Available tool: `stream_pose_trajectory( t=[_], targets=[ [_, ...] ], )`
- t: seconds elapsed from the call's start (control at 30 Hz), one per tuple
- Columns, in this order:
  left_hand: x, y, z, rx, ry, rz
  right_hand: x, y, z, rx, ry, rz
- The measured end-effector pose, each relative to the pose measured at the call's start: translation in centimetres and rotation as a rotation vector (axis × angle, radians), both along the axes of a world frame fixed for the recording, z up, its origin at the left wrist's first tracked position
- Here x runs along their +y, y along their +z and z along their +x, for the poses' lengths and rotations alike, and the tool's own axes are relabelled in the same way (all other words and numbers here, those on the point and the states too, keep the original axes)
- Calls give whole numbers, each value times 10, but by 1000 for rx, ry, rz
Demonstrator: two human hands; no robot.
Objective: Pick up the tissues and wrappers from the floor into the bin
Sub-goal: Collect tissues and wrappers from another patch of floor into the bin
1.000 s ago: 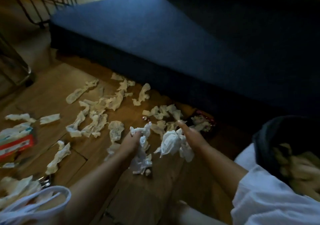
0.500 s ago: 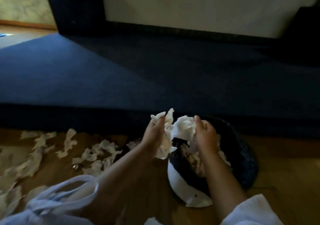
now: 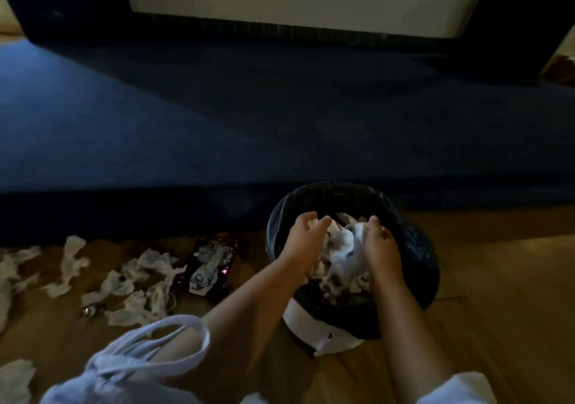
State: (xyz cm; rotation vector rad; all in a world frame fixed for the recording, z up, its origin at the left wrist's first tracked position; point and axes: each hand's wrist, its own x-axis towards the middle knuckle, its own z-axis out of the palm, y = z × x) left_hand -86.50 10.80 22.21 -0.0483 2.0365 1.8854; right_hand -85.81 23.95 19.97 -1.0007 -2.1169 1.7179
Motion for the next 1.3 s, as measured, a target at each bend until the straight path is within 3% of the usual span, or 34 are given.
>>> stream_pose_trajectory(
  t=[0.23, 0.47, 0.57, 0.67, 0.83, 1.07, 1.17, 1.3],
  targets=[
    [-74, -11, 21, 59, 188, 109, -54, 13, 0, 230, 237, 232],
    [-174, -73, 50, 48, 445, 44, -174, -10, -4, 410, 798, 317],
    [-217, -112, 62, -33, 522, -4, -215, -51, -10, 284, 1049, 266],
    [-251, -152, 70, -151, 696, -120, -241, -110, -17, -5, 1218, 278],
    [-303, -204, 89, -277, 859, -254, -266, -199, -56, -280, 1138, 442],
    [-364, -246, 109, -481, 838, -743, -258, -263, -107, -432, 1327, 838],
    [-376, -253, 112, -591, 707, -720, -253, -279, -73, -391, 1332, 832],
    [-363, -270, 113, -597, 535, -645, -242, -283, -8, -333, 1332, 954]
  ],
)
